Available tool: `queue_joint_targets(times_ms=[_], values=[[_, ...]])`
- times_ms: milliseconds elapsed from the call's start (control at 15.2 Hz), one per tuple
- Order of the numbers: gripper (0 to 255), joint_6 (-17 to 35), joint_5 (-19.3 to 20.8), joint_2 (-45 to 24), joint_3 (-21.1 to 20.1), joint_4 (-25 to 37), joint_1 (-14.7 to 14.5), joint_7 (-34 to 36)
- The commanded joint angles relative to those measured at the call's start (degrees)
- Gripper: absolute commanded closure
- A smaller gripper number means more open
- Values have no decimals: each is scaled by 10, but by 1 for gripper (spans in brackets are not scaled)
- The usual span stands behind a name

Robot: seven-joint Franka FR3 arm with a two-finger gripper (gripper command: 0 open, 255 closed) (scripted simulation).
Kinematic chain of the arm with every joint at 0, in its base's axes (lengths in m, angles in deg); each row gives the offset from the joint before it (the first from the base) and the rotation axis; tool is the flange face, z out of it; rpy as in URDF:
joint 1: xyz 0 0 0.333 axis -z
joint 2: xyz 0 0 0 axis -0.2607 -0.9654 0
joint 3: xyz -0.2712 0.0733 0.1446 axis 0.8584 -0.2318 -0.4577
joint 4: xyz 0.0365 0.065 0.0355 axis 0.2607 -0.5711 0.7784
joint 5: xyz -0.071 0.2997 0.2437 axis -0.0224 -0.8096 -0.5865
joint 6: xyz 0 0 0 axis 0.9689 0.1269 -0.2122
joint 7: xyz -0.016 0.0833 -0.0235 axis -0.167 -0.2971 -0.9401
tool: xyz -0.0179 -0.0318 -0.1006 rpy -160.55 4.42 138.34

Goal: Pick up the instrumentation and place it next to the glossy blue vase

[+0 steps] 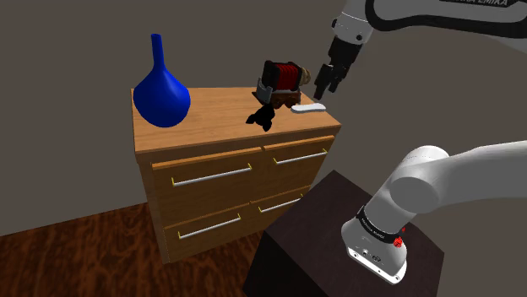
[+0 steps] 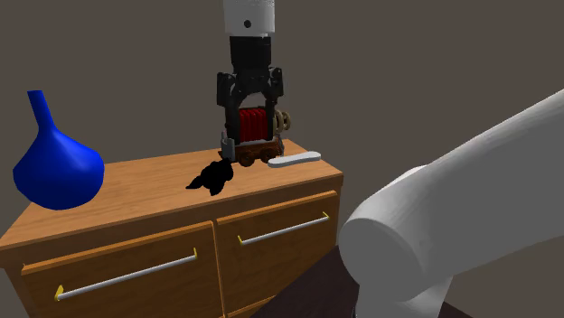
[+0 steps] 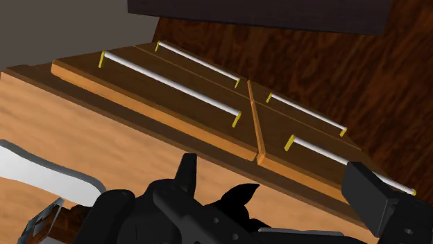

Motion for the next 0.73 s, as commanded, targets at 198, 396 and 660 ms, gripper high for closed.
queue_joint_targets(times_ms=[198, 396, 660], values=[[0, 24, 29, 1, 48, -25, -1, -88], [0, 50, 58, -10, 96, -39, 0, -176], [0, 91, 93, -46, 162, -40, -3, -292]])
